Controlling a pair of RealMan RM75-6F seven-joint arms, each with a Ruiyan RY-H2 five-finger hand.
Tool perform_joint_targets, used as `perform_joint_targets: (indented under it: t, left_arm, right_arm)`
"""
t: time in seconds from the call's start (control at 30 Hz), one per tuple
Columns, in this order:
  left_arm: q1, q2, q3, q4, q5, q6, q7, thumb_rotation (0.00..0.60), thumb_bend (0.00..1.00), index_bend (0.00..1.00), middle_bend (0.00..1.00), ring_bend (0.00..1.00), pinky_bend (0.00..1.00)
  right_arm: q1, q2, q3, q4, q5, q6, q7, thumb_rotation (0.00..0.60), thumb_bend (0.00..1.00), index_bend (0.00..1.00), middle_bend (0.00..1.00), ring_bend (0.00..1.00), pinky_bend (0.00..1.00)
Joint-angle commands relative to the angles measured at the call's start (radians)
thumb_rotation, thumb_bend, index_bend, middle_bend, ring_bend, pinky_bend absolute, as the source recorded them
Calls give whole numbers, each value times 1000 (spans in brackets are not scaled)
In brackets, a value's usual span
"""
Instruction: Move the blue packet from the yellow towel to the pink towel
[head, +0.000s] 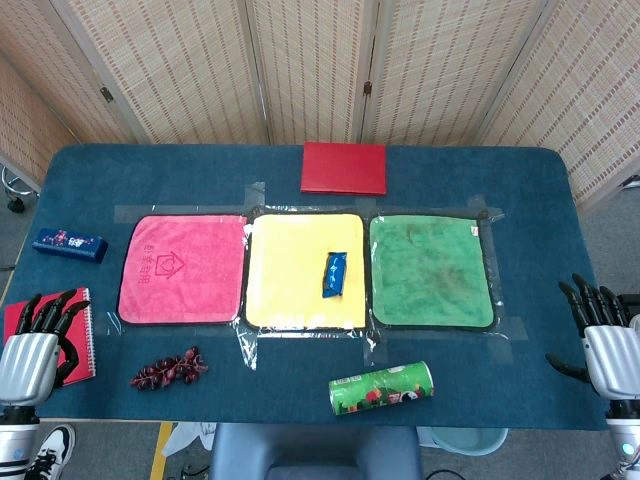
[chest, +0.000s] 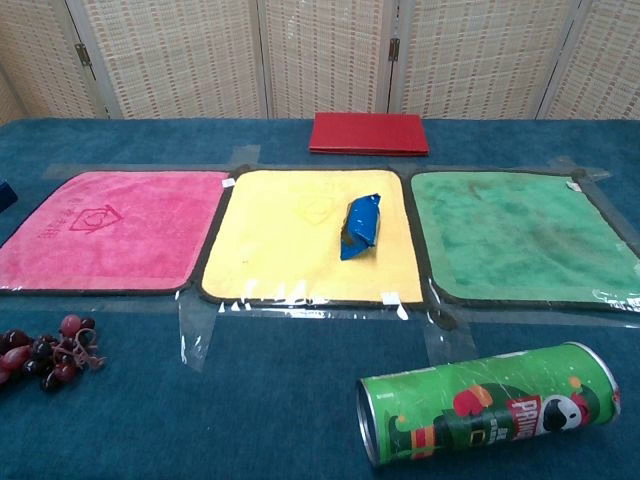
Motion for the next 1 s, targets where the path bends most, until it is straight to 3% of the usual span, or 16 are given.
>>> perform_joint_targets:
  t: [0.03, 0.73, 1.0]
  left_arm:
    - [1, -5, -3, 5, 1, 6, 0, 600, 983, 241, 143, 176, 70]
    - [14, -3, 5, -4, 15, 23, -6, 600, 982, 232, 144, 176, 70]
    - [11, -13, 2, 12, 11, 16, -15, 600, 983, 230, 144, 176, 70]
  right_arm:
    - [0, 2, -1, -1, 0, -2, -2, 600, 124, 0, 0, 57, 0]
    - [-32, 5, -18, 7, -22, 37, 24, 600, 125, 0, 0, 60, 0]
    - [18, -7, -3, 8, -45, -11, 11, 600, 125, 0, 0, 61, 0]
